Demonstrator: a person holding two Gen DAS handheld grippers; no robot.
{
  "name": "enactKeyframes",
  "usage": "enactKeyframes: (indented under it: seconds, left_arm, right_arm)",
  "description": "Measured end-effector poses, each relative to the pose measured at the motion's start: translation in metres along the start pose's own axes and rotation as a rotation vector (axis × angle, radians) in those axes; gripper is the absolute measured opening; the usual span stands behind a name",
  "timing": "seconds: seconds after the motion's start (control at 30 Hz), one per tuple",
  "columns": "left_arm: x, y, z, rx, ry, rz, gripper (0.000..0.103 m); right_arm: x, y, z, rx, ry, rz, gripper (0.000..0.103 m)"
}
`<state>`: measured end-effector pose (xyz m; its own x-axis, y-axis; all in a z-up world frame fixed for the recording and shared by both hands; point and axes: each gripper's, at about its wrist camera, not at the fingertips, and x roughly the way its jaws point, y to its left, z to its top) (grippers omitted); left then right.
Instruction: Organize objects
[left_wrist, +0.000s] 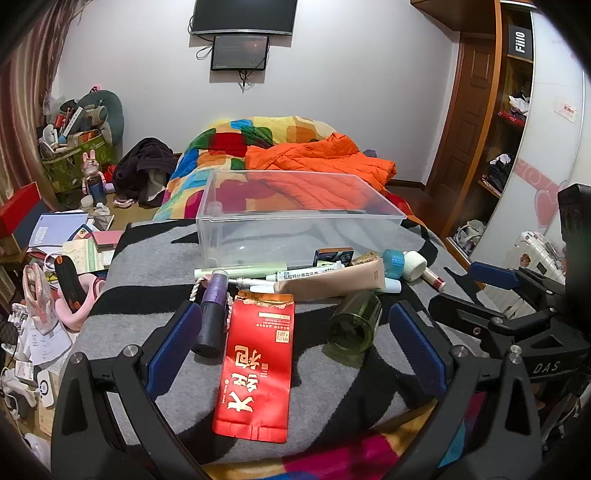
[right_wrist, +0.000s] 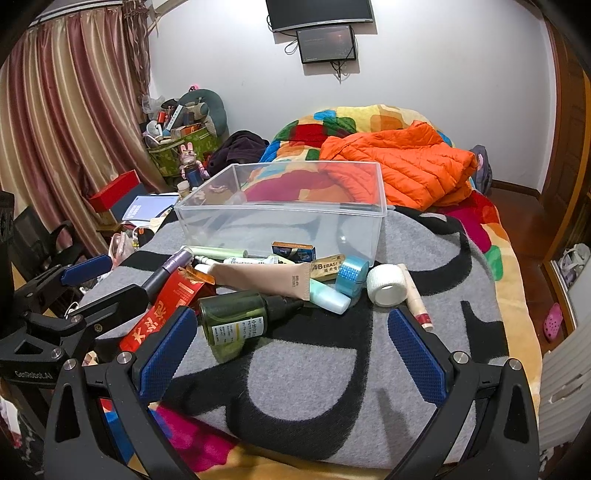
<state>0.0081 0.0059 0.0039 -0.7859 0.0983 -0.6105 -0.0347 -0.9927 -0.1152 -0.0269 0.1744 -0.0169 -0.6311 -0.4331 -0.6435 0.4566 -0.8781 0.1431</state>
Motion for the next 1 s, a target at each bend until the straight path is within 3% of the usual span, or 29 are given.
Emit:
enactKeyframes:
  seconds: [1.0]
  left_arm:
    - [0.0058, 0.0038, -0.0003, -0.010, 0.030, -0.048, 0.103]
  right_arm:
    - [0.0036, -0.0015, 0.0001, 0.008, 0.021, 0.009, 0.103]
